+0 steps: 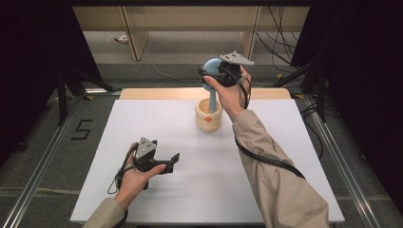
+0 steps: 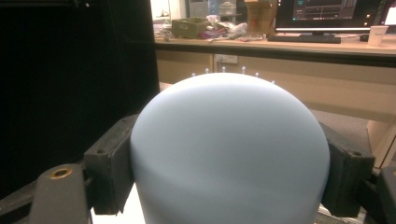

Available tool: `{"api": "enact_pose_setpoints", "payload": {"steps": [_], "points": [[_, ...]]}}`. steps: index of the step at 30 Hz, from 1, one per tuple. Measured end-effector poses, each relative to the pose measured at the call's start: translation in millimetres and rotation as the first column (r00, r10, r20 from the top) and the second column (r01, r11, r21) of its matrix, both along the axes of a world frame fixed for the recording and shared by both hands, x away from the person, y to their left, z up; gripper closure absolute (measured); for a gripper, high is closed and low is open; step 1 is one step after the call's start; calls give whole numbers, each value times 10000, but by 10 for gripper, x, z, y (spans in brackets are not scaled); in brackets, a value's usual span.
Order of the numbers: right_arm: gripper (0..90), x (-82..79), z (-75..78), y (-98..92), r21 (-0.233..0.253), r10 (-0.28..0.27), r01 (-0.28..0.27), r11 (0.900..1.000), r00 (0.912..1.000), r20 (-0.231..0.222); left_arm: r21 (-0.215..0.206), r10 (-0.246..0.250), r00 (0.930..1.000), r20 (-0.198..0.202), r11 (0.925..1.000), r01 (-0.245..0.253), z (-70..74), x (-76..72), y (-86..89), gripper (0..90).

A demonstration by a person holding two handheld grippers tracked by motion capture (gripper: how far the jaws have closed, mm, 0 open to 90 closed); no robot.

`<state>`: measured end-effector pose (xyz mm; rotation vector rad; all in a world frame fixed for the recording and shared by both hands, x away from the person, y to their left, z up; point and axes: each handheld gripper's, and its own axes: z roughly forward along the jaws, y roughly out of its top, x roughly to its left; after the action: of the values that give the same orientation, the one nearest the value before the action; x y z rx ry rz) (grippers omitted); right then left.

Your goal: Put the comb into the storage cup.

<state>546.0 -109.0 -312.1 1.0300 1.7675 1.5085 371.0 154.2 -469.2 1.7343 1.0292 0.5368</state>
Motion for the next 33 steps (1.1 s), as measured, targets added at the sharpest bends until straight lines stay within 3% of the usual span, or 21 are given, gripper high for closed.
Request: {"api": "enact_pose_setpoints", "payload": {"steps": [33], "points": [[210,49,-131,5,-148,-77,75,9999,9999,-132,7,1,10000,-6,10000,-1,0,1,2,4]]}}
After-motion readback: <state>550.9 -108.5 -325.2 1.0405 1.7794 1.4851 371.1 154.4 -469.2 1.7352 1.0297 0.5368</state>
